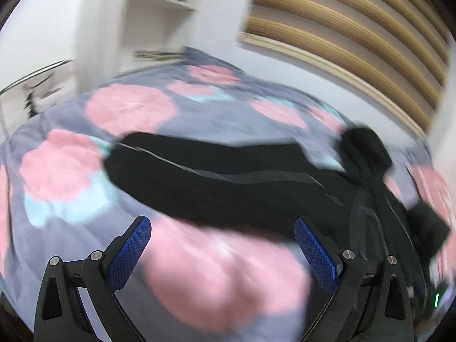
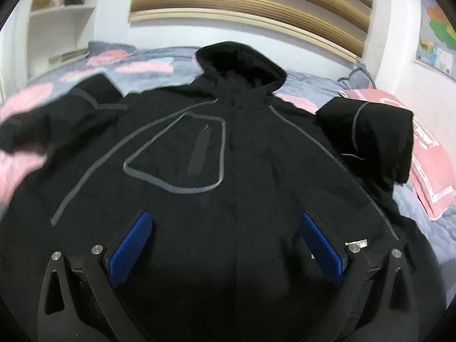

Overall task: Fold large clothes
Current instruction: 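Grasp the black jacket's sleeve cuff with the left gripper and lift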

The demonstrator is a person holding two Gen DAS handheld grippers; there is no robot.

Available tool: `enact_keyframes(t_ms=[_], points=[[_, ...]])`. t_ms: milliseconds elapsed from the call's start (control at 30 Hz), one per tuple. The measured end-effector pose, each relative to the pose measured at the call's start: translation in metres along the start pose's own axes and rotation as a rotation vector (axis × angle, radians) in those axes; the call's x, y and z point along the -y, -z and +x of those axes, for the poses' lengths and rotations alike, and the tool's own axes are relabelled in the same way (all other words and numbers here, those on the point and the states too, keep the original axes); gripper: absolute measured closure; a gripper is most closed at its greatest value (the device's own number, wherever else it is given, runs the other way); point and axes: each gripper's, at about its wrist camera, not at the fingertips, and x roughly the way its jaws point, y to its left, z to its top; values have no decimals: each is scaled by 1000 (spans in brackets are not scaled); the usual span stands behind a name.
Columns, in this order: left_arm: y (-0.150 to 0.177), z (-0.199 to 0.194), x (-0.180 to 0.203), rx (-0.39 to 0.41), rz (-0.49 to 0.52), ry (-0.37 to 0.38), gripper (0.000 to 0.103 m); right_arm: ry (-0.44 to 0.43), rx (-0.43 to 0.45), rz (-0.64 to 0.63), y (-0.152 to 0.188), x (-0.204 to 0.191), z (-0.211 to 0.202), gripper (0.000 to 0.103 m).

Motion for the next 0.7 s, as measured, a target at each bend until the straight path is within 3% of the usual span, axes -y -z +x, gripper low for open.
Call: enact_keyframes(t_ms=[67, 200, 467, 500, 633, 667, 700], points=[[-23, 18, -44, 17, -102, -45, 3, 15, 17, -39, 1, -9, -1, 0], [-46, 53, -111, -6, -280, -58, 3, 23, 21, -63, 5, -14, 1, 0], [-32, 140, -165, -187, -511, -8, 3, -8, -19, -52, 6, -12, 10, 0], [-31, 144, -163, -168, -503, -10, 7, -6, -19, -54, 7, -13, 10, 0], [-41, 152, -150, -124, -401, 0, 71, 7, -24, -67, 7, -16, 11, 0], [-44, 148, -144, -96, -360, 0, 80, 9, -24, -70, 8, -17, 11, 0], [-47, 141, -139, -69, -333, -2, 82, 11, -24, -71, 7, -17, 11, 0]])
